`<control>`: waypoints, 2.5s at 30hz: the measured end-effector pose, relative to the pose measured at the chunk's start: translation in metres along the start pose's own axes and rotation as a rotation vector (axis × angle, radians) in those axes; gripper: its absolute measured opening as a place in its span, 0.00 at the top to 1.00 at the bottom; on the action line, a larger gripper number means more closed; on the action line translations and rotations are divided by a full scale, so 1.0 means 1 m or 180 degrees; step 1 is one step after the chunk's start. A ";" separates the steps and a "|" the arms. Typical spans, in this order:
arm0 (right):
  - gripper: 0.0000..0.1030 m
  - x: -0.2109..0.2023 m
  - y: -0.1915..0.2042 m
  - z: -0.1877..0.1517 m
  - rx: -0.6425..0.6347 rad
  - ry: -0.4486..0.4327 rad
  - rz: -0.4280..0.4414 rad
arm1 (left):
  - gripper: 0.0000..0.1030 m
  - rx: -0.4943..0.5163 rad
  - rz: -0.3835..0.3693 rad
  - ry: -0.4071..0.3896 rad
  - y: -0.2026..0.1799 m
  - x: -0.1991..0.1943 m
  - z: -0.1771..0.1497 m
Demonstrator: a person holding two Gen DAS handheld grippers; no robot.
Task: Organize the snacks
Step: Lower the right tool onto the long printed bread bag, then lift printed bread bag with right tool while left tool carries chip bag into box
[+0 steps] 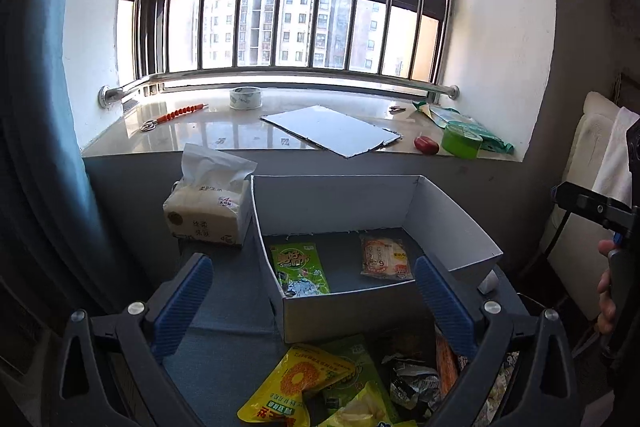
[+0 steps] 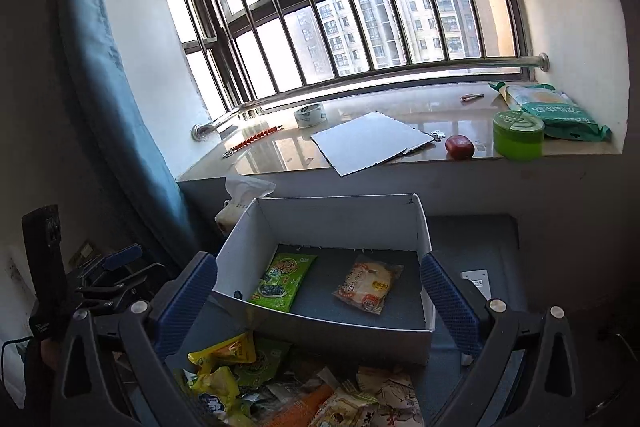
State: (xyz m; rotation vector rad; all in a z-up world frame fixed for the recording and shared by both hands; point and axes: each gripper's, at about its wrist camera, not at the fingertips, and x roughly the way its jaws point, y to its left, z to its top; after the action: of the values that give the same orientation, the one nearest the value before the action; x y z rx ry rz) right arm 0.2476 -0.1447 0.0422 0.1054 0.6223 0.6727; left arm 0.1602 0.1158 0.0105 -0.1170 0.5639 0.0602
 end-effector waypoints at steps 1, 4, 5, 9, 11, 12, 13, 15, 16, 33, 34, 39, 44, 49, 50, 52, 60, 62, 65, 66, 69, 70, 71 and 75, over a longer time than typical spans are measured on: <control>0.00 -0.010 0.003 -0.007 -0.0022 -0.0038 0.0011 | 0.00 0.0058 -0.0031 -0.0041 -0.002 -0.011 -0.007; 0.00 -0.038 0.008 -0.032 -0.0075 -0.0105 0.0017 | 0.00 0.0128 -0.0033 -0.0158 -0.008 -0.043 -0.028; 0.00 -0.046 0.010 -0.040 -0.0096 -0.0117 -0.0009 | 0.00 0.0141 -0.0051 -0.0185 -0.010 -0.052 -0.035; 0.00 -0.074 0.015 -0.078 -0.0055 -0.0174 -0.0043 | 0.00 0.0142 -0.0154 -0.0174 -0.020 -0.080 -0.064; 0.00 -0.083 0.018 -0.097 0.0016 -0.0162 -0.0059 | 0.00 0.0201 -0.0133 -0.0173 -0.029 -0.092 -0.080; 0.00 -0.088 0.018 -0.107 0.0076 -0.0183 -0.0045 | 0.00 0.0244 -0.0136 -0.0132 -0.035 -0.095 -0.087; 0.00 -0.091 0.019 -0.117 0.0135 -0.0180 -0.0025 | 0.00 0.0277 -0.0155 -0.0092 -0.039 -0.098 -0.094; 0.00 -0.092 0.020 -0.140 0.0218 -0.0083 -0.0031 | 0.00 0.0270 -0.0293 -0.0033 -0.047 -0.102 -0.109; 0.00 -0.090 0.021 -0.151 0.0235 -0.0013 -0.0063 | 0.00 0.0248 -0.0369 -0.0008 -0.050 -0.104 -0.116; 0.00 -0.003 0.009 -0.213 0.0659 0.1014 0.0002 | 0.00 0.0321 -0.0118 0.0290 -0.049 -0.086 -0.145; 0.00 0.003 0.006 -0.214 0.0708 0.1045 0.0008 | 0.00 0.0327 -0.0123 0.0293 -0.048 -0.086 -0.146; 0.00 0.019 -0.001 -0.211 0.0817 0.1067 0.0005 | 0.00 0.0367 -0.0010 0.0372 -0.041 -0.079 -0.152; 0.61 0.021 -0.003 -0.210 0.0754 0.1119 -0.0143 | 0.00 0.0341 -0.0003 0.0453 -0.038 -0.069 -0.158; 0.67 -0.004 -0.007 -0.208 0.0808 0.0915 0.0077 | 0.00 0.0430 -0.0021 0.0520 -0.039 -0.058 -0.162; 0.67 -0.011 -0.008 -0.204 0.0819 0.0848 0.0111 | 0.00 0.0466 -0.0037 0.0536 -0.039 -0.054 -0.163; 0.67 -0.026 -0.006 -0.197 0.0805 0.0712 0.0190 | 0.00 0.0543 -0.0027 0.0611 -0.041 -0.044 -0.164; 0.68 -0.072 -0.007 -0.174 0.0789 0.0339 0.0346 | 0.00 0.1617 0.0276 0.0769 -0.065 0.010 -0.168; 0.68 -0.078 -0.010 -0.172 0.0804 0.0301 0.0339 | 0.00 0.1935 0.0332 0.0810 -0.073 0.022 -0.172; 0.68 -0.079 -0.014 -0.173 0.0839 0.0296 0.0329 | 0.00 0.2191 0.0259 0.0909 -0.082 0.037 -0.177; 0.68 -0.077 -0.016 -0.173 0.0854 0.0310 0.0331 | 0.06 0.2233 0.0263 0.0961 -0.083 0.043 -0.178; 0.68 -0.073 -0.017 -0.176 0.0882 0.0362 0.0351 | 0.30 0.2232 0.0198 0.1028 -0.082 0.047 -0.179; 0.67 -0.073 -0.017 -0.177 0.0877 0.0373 0.0355 | 0.42 0.2108 0.0087 0.0993 -0.079 0.042 -0.174; 0.67 -0.073 -0.017 -0.178 0.0874 0.0378 0.0361 | 0.46 0.1928 0.0023 0.0941 -0.075 0.037 -0.169; 0.67 -0.070 -0.020 -0.178 0.0890 0.0382 0.0385 | 0.50 0.1159 -0.0278 0.0593 -0.049 0.007 -0.142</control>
State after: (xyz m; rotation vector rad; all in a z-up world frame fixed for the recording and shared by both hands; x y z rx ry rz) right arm 0.1142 -0.2212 -0.0735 0.3670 0.8285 0.7092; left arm 0.0950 0.0496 -0.1077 0.2093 0.7460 -0.1399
